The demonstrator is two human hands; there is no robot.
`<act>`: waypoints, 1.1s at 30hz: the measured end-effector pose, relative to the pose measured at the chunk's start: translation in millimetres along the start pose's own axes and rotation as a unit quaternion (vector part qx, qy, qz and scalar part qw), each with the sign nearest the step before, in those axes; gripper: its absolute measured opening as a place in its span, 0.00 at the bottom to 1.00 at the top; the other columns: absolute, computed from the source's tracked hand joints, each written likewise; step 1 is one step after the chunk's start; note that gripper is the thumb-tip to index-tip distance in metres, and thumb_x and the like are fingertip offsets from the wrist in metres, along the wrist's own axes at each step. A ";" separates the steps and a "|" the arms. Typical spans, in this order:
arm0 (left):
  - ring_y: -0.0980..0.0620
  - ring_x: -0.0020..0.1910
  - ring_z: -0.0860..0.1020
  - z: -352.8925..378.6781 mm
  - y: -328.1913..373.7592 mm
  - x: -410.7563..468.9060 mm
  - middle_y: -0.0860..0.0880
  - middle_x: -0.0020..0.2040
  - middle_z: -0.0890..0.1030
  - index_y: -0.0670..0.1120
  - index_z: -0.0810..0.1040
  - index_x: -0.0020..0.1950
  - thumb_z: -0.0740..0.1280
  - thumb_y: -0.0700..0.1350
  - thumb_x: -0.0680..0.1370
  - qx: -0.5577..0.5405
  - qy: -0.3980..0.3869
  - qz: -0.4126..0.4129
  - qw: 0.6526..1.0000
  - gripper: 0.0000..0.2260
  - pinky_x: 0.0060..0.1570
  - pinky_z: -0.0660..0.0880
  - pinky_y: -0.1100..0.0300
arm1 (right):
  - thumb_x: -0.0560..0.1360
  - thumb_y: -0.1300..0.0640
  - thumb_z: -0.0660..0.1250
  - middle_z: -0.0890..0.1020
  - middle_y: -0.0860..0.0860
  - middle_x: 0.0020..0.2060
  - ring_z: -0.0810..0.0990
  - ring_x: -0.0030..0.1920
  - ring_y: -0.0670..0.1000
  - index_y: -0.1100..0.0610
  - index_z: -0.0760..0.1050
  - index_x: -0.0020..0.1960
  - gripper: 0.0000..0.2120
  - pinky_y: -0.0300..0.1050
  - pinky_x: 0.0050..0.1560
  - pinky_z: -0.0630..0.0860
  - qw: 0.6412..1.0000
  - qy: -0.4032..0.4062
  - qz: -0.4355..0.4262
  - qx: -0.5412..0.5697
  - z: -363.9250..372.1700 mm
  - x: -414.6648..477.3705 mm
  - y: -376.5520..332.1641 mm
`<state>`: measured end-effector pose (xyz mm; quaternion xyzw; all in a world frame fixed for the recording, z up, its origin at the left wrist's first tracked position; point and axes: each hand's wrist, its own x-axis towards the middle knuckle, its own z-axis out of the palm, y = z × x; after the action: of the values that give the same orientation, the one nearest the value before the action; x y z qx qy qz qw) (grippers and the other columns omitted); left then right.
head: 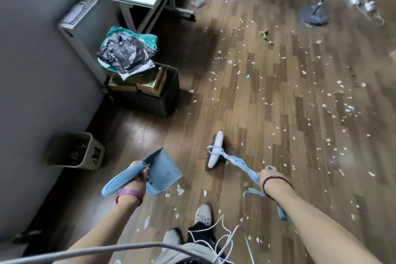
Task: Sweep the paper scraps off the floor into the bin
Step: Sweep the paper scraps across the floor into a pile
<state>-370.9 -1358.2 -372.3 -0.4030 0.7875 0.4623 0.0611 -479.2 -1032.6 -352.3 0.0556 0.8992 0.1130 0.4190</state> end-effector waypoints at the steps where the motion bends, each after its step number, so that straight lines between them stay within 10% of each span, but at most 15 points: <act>1: 0.52 0.42 0.72 -3.0 -8.5 1.3 0.52 0.42 0.75 0.55 0.71 0.47 0.62 0.38 0.80 -0.004 -0.019 0.023 1.000 0.11 0.50 0.63 0.58 | 0.74 0.64 0.58 0.77 0.54 0.62 0.77 0.60 0.57 0.51 0.73 0.65 0.22 0.47 0.56 0.74 1.000 0.005 -0.005 0.001 4.3 -4.4 -10.1; 6: 0.44 0.59 0.76 -39.5 -47.6 -9.3 0.44 0.56 0.80 0.42 0.77 0.61 0.61 0.44 0.81 0.025 -0.072 0.011 0.997 0.12 0.59 0.69 0.56 | 0.74 0.61 0.61 0.79 0.54 0.60 0.79 0.57 0.57 0.48 0.74 0.65 0.21 0.46 0.53 0.74 0.998 0.019 -0.063 -0.003 27.8 -26.9 -67.0; 13: 0.43 0.47 0.79 -88.4 -90.4 -29.3 0.50 0.42 0.80 0.57 0.77 0.41 0.65 0.48 0.76 -0.036 -0.002 0.015 0.999 0.05 0.54 0.75 0.46 | 0.75 0.60 0.63 0.78 0.55 0.60 0.78 0.57 0.58 0.50 0.73 0.66 0.20 0.50 0.55 0.77 0.987 0.026 -0.150 -0.047 45.9 -78.5 -141.6; 21: 0.53 0.43 0.67 -124.8 -120.4 -65.7 0.59 0.37 0.67 0.56 0.65 0.35 0.60 0.44 0.81 -0.079 0.079 -0.085 0.990 0.15 0.39 0.64 0.72 | 0.77 0.62 0.57 0.77 0.55 0.62 0.78 0.58 0.58 0.44 0.69 0.69 0.24 0.48 0.57 0.75 0.960 0.003 -0.248 -0.130 71.2 -106.2 -193.7; 24: 0.56 0.41 0.67 -125.5 -129.4 -67.1 0.60 0.36 0.64 0.56 0.63 0.35 0.58 0.45 0.82 -0.076 0.067 -0.121 0.987 0.16 0.51 0.66 0.72 | 0.75 0.65 0.56 0.76 0.55 0.63 0.77 0.60 0.59 0.45 0.68 0.70 0.26 0.48 0.56 0.73 0.944 -0.001 -0.275 -0.182 87.3 -113.3 -206.6; 33: 0.50 0.50 0.68 -36.4 -118.0 -57.1 0.48 0.45 0.72 0.45 0.70 0.49 0.58 0.44 0.82 -0.079 0.007 -0.158 0.984 0.04 0.45 0.61 0.65 | 0.77 0.64 0.57 0.77 0.55 0.62 0.77 0.61 0.57 0.50 0.70 0.68 0.22 0.49 0.56 0.73 0.939 -0.023 -0.252 -0.235 104.0 -70.1 -142.2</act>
<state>-241.1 -1382.7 -405.1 -0.5294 0.6752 0.5047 0.0960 -355.2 -1167.6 -400.7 -0.2701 0.8218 0.2102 0.4555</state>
